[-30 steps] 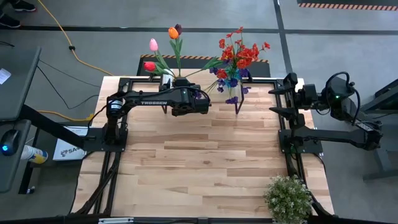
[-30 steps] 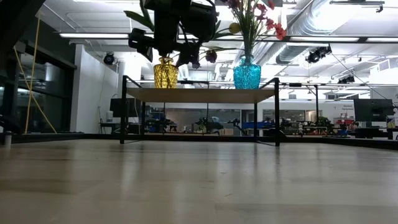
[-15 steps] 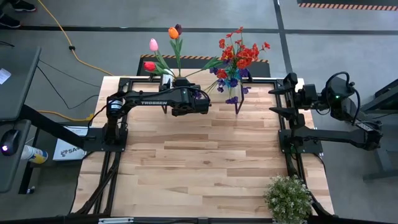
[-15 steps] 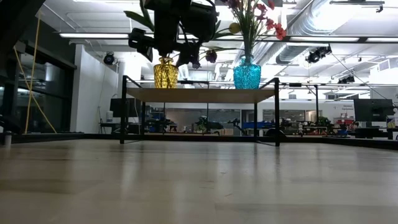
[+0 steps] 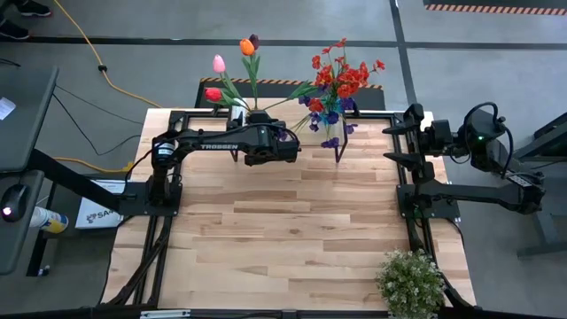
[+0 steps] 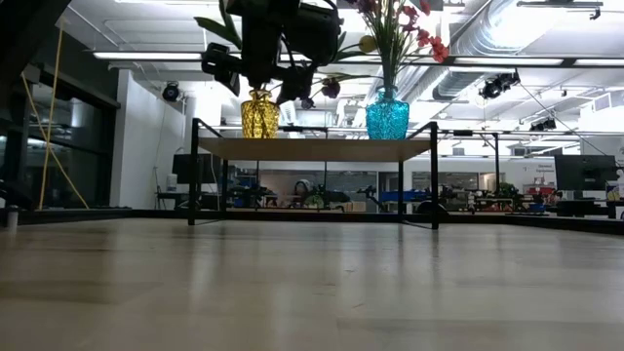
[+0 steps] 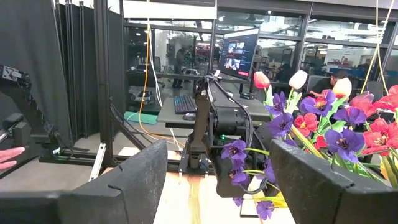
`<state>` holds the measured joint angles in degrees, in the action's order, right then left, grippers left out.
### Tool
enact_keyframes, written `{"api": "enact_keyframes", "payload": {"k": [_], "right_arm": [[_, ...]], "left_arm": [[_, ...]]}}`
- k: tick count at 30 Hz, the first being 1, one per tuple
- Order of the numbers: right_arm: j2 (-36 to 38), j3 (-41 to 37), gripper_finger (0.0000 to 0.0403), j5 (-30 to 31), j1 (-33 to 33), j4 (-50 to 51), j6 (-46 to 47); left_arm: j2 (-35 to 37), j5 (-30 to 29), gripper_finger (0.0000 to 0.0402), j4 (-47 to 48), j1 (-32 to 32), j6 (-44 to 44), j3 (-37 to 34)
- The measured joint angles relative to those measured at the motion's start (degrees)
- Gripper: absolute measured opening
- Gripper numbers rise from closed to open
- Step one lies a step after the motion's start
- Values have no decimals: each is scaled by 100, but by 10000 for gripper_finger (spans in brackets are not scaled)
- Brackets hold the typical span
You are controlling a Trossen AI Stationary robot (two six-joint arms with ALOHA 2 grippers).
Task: Pick and place flowers into a vace then onto a shelf
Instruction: Put the yellow vase with flowers on the shelf
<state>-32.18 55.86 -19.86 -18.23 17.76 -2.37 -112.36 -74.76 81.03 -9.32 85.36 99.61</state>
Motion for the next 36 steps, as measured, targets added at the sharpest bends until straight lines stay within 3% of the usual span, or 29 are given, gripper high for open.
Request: {"api": "enact_keyframes", "payload": {"k": [25, 36], "right_arm": [[0, 0, 273, 1, -1, 0, 0], [0, 0, 273, 301, -1, 0, -50]], "left_arm": [[152, -83, 395, 146, 0, -4, 11], [304, -37, 395, 164, 29, -7, 11]]}}
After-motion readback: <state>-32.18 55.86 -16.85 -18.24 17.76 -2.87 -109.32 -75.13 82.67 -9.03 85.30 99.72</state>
